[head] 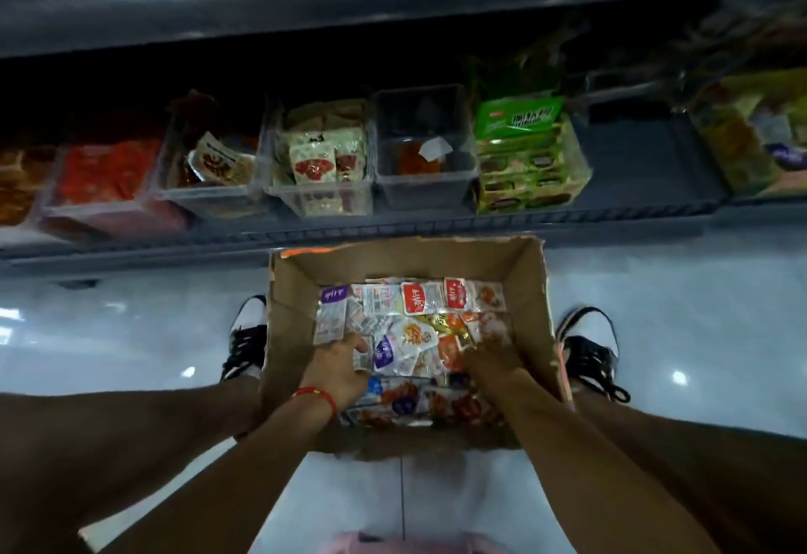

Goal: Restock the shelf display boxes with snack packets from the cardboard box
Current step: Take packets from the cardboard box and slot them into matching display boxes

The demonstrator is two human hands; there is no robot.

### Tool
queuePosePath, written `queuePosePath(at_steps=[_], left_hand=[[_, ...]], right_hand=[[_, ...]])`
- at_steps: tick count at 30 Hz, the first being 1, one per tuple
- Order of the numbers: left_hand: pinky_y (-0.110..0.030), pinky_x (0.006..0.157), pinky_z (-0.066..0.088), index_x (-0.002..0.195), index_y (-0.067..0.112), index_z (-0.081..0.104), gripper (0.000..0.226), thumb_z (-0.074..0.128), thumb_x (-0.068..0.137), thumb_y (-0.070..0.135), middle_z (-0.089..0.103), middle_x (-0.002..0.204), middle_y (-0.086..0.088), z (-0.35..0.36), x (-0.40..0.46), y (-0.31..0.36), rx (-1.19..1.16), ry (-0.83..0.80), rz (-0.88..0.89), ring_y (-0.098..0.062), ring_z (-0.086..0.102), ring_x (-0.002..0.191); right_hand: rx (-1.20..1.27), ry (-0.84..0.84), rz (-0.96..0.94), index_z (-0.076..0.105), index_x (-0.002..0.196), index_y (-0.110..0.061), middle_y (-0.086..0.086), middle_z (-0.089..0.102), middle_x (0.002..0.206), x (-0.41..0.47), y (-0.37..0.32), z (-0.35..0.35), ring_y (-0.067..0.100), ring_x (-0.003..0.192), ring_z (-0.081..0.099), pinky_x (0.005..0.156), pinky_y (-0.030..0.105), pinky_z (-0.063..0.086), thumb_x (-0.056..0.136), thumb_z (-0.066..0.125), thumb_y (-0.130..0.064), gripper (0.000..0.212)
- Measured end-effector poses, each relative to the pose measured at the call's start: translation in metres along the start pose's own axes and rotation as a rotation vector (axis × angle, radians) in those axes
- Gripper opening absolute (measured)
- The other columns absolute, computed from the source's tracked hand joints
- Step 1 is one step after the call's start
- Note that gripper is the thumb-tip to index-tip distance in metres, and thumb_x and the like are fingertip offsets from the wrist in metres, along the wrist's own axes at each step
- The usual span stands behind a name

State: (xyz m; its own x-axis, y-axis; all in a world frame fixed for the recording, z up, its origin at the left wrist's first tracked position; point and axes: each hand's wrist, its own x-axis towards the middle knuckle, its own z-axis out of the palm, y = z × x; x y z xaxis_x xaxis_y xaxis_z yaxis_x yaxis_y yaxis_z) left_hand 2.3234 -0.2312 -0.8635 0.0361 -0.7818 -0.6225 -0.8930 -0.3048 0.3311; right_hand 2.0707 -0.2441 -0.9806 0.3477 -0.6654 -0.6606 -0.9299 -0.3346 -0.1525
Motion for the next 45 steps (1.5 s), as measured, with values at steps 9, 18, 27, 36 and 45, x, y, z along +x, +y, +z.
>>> queuePosePath(at_steps=[9,18,27,36,45], left_hand=[[-0.032,0.101,0.05,0.119,0.019,0.062,0.035,0.07,0.086,0.011,0.062,0.131,-0.008,0.014,-0.005,0.013,-0.045,-0.008,0.035,-0.025,0.058,0.121],[-0.04,0.104,0.05,0.14,0.018,0.044,0.064,0.078,0.086,0.016,0.058,0.132,-0.004,-0.008,-0.027,0.044,-0.877,0.005,-0.09,-0.024,0.06,0.117],[-0.05,0.088,0.06,0.125,0.01,0.055,0.039,0.07,0.09,0.0,0.076,0.107,-0.014,-0.054,-0.049,0.06,-1.357,0.052,0.122,-0.031,0.074,0.1],[-0.041,0.081,0.062,0.113,0.026,0.058,0.034,0.072,0.09,0.006,0.076,0.099,0.0,-0.128,-0.074,0.083,-1.091,0.339,0.396,-0.02,0.074,0.092],[-0.041,0.077,0.063,0.111,0.033,0.056,0.039,0.076,0.087,0.009,0.076,0.098,0.001,-0.243,-0.097,0.108,-0.98,0.448,0.643,-0.016,0.075,0.09]], right_hand=[[0.414,-0.084,0.156,0.066,0.124,-0.019,0.01,0.06,0.135,-0.018,0.009,-0.02,0.03,0.121,0.058,0.099,0.036,0.049,0.091,0.066,-0.023,0.033],[1.103,0.037,-0.01,0.069,0.119,-0.016,0.002,0.073,0.116,-0.058,0.006,-0.116,0.019,0.107,0.071,0.093,0.038,0.057,0.088,0.079,-0.02,0.032],[1.462,0.142,-0.13,0.072,0.116,-0.008,0.011,0.076,0.109,-0.106,-0.048,-0.165,0.03,0.104,0.073,0.095,0.048,0.057,0.094,0.07,-0.026,0.028],[1.308,0.632,-0.23,0.057,0.127,-0.026,-0.006,0.075,0.106,-0.133,-0.083,-0.232,0.011,0.098,0.073,0.082,0.03,0.061,0.089,0.077,-0.024,0.043],[1.074,0.846,-0.317,0.059,0.112,-0.026,-0.005,0.076,0.1,-0.177,-0.078,-0.358,0.008,0.089,0.074,0.071,0.032,0.063,0.087,0.078,-0.017,0.032]])
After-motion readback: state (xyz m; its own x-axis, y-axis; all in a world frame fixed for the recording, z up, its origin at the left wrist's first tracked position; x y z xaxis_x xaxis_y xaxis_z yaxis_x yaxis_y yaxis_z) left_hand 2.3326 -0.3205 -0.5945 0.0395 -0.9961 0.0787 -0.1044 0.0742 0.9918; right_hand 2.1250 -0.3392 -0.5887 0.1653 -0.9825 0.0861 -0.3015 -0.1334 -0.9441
